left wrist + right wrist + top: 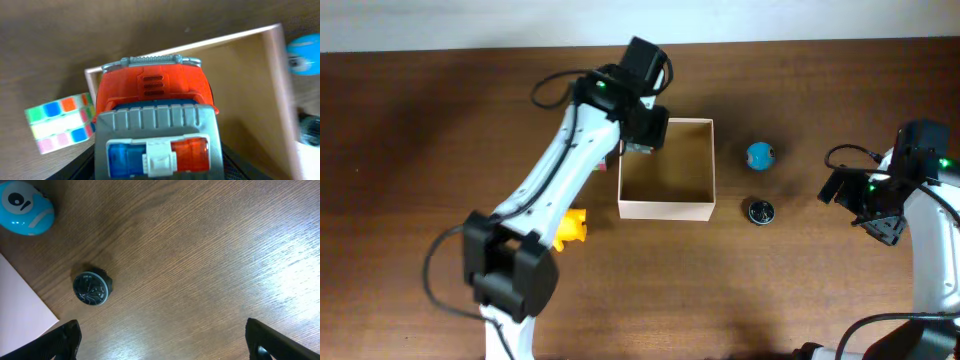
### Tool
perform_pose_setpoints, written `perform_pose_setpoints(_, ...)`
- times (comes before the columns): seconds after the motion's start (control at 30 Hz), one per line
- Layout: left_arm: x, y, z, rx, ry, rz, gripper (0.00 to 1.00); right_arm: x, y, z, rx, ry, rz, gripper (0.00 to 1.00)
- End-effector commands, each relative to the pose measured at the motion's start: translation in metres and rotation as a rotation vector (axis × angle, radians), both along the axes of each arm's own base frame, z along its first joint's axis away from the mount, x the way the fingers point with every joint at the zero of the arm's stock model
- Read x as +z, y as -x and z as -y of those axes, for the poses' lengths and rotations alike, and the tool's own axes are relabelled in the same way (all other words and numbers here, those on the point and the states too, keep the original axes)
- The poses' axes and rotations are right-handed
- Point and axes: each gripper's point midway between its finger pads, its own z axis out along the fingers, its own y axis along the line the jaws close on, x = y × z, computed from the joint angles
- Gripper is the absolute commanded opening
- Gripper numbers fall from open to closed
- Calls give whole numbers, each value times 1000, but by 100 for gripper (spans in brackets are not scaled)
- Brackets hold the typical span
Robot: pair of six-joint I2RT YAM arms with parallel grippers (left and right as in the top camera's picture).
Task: Pack container
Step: 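Carry the toy truck into the box and release it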
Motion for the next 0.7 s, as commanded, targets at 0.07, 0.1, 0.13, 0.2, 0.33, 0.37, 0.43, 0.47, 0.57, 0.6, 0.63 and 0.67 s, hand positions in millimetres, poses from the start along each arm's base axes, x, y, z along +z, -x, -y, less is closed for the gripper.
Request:
perform_pose_setpoints(0.07,-70,0,-2,28,-75,-127,32,6,-3,3,-8,2,19,99)
perform_pose_setpoints(0.1,-76,0,-2,28,-81,-137,32,6,-3,3,-8,2,19,99)
perform_pose_setpoints(0.13,-77,0,-2,28,-83,-140,32,6,-3,3,-8,2,19,99)
perform_pose_setpoints(0.2,-82,-1,-2,31,-87,-141,32,6,-3,3,-7,2,19,99)
perform_pose_setpoints(0.33,-89,-4,-1,31,-91,-142,48,6,-3,3,-8,2,19,99)
perform_pose_setpoints(0.37,-90,-3,-2,31,-94,-149,52,6,-3,3,-8,2,19,99)
perform_pose_setpoints(0.43,-91,-2,-2,31,-97,-152,56,6,-3,3,-8,2,19,99)
perform_pose_setpoints(0.47,-91,-2,-2,31,-95,-150,57,6,-3,3,-8,2,19,99)
perform_pose_setpoints(0.57,-89,-4,-1,30,-89,-146,63,6,-2,2,-8,1,16,99)
perform_pose_setpoints(0.6,-88,-4,0,30,-88,-145,63,6,-2,2,-8,1,16,99)
perform_pose_setpoints(0.63,-86,-4,0,30,-88,-144,64,6,-2,2,-7,1,16,98)
perform_pose_setpoints(0.67,-84,-4,0,30,-88,-143,66,6,-2,2,-8,1,16,99)
